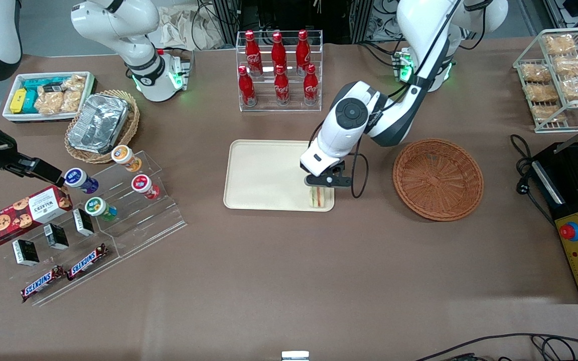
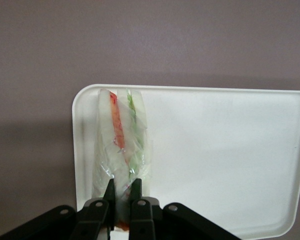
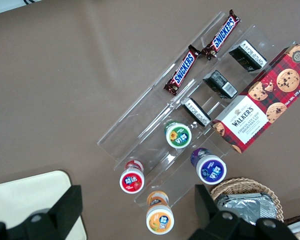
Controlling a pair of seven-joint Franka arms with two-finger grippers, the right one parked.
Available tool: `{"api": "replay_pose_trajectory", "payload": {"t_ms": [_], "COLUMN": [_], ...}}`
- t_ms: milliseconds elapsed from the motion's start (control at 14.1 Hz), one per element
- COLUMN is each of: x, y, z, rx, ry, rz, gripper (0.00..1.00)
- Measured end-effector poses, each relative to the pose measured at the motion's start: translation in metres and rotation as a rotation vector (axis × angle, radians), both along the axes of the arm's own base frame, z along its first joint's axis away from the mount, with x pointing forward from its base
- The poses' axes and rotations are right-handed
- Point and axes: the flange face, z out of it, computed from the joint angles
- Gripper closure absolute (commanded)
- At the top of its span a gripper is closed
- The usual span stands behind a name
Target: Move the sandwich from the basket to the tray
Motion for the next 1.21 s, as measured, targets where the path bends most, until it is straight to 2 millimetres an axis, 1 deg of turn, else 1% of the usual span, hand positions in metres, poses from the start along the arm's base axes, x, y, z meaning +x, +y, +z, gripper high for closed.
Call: {"api": "replay_pose_trajectory", "payload": {"t_ms": [71, 142, 213, 355, 426, 497, 639, 781, 852, 994, 1135, 1206], "x": [-0.001, -0.001, -0.003, -0.012, -0.016, -0.016, -0.009, 0.0, 0.007, 0.024, 0.033, 0.037], "y": [0.0, -0.001, -0.003, -0.012, -0.016, -0.016, -0.008, 0.002, 0.011, 0.036, 0.063, 0.08], "z": [-0.005, -0.008, -0.011, -0.014, -0.014, -0.014, -0.012, -0.004, 0.004, 0.035, 0.077, 0.095], "rx": [0.004, 0.009, 0.013, 0.017, 0.018, 0.019, 0.023, 0.027, 0.037, 0.069, 0.092, 0.102], "ry": [0.004, 0.006, 0.006, 0.009, 0.009, 0.009, 0.0, -0.01, -0.018, -0.044, -0.051, -0.046], "rz": [-0.003, -0.007, -0.015, -0.037, -0.046, -0.048, -0.033, -0.014, -0.004, 0.017, 0.045, 0.068], "gripper": [0.98, 0.87, 0.58, 0.18, 0.01, 0.01, 0.01, 0.01, 0.01, 0.01, 0.01, 0.01]}}
